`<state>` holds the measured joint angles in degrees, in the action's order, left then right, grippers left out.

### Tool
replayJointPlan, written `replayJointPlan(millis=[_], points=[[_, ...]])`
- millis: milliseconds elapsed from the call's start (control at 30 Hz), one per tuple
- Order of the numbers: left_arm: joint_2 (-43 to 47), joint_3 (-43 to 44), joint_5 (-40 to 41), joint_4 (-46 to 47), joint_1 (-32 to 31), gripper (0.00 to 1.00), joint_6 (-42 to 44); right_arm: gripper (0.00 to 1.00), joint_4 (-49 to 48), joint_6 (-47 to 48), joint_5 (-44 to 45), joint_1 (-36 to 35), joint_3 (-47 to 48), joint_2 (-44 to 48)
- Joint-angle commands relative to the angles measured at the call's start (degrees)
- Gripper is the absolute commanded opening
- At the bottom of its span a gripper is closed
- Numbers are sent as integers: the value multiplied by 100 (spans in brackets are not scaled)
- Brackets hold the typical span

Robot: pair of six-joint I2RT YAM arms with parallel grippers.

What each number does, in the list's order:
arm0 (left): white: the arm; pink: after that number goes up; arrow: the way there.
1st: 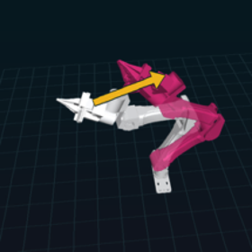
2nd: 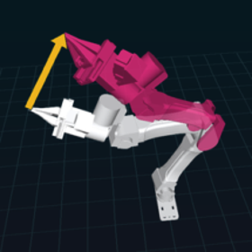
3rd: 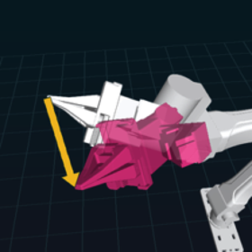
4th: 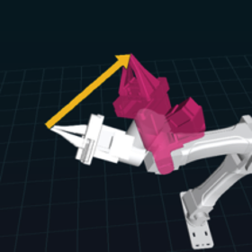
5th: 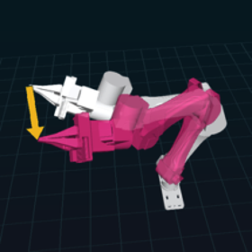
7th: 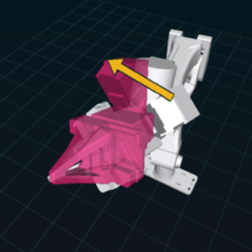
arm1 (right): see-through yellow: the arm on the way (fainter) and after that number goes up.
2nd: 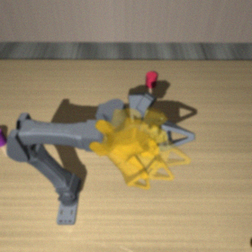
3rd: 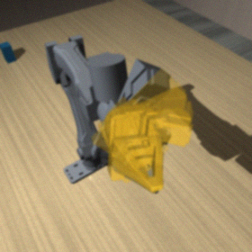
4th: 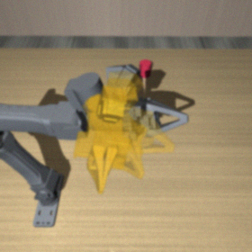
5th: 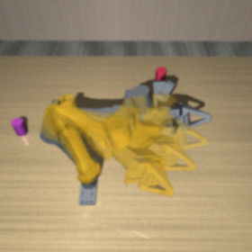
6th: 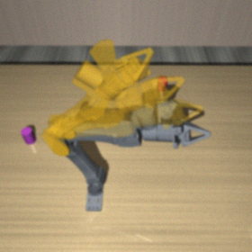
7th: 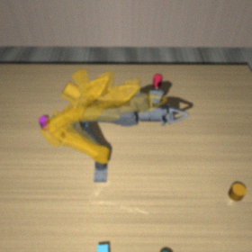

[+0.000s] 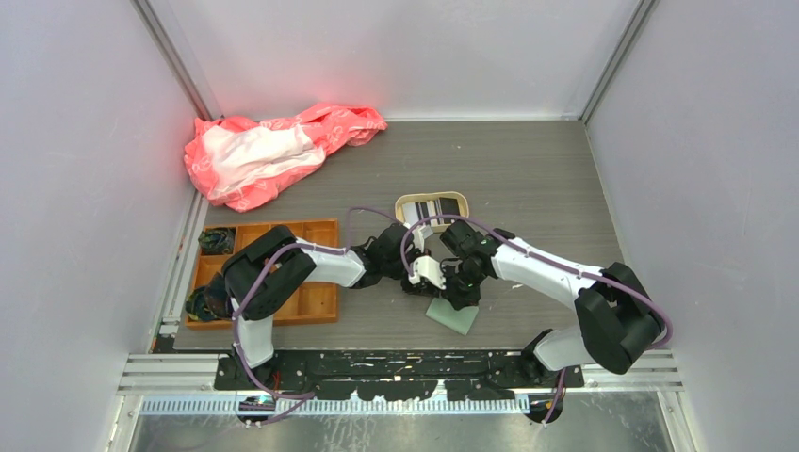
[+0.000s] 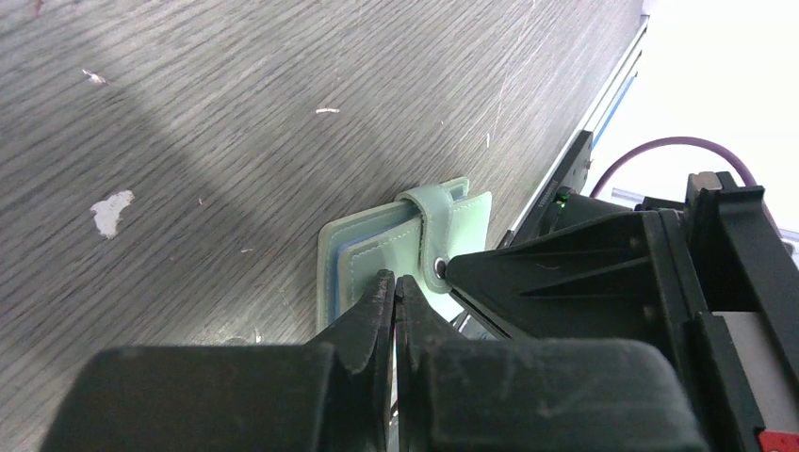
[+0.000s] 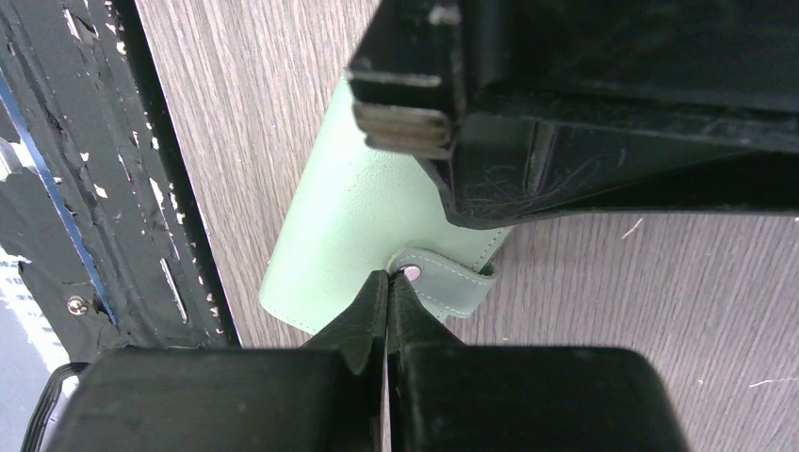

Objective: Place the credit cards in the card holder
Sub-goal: Close the card holder at the center of the board.

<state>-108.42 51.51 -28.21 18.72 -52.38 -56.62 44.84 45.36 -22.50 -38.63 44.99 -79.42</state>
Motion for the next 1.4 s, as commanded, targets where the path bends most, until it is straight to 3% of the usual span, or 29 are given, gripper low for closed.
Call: replayJointPlan(millis=[0,900,1367], points=[[14,193,-111,97,10,2,37,1,-26,-24,34,-132,10,40],[85,125,-128,169,17,2,19,1,-273,-379,712,-629,31,-314],[-108,484,-923,695,-93,2,22,1,-289,-379,703,-631,28,-297]])
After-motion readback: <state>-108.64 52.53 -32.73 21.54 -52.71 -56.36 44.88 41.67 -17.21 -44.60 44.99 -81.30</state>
